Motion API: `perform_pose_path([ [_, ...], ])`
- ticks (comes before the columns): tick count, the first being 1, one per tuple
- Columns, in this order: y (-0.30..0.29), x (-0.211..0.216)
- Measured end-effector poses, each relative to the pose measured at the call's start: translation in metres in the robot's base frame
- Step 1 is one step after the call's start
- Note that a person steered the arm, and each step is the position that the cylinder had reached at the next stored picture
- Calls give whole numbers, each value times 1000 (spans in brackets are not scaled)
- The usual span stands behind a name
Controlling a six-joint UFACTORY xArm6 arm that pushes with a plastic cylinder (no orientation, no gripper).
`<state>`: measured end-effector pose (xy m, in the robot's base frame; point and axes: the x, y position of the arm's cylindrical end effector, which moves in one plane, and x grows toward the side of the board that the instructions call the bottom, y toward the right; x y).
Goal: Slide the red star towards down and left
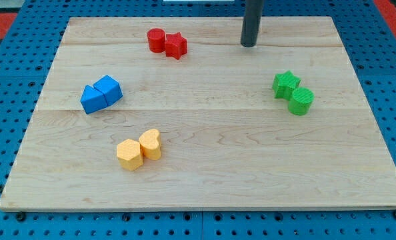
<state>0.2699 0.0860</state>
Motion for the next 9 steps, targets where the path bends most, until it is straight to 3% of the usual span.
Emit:
perform_pose_path([
  [3,-60,-24],
  [9,-67,-31],
])
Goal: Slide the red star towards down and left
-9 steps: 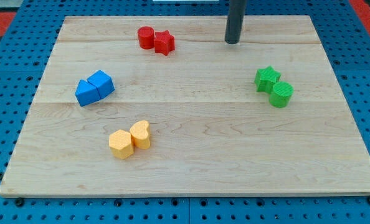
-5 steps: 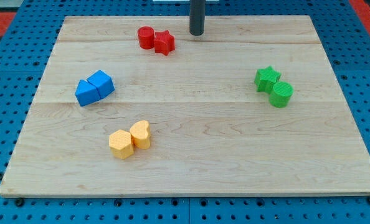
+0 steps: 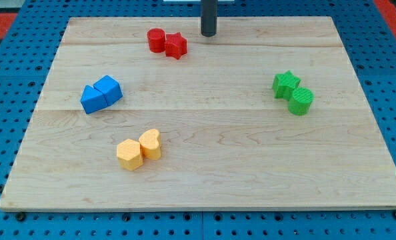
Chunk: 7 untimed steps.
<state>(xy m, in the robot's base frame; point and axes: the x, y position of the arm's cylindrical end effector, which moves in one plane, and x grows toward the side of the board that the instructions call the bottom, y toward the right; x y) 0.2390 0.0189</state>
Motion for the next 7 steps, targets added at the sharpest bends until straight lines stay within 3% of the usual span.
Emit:
perform_pose_path([
  [7,-69,36],
])
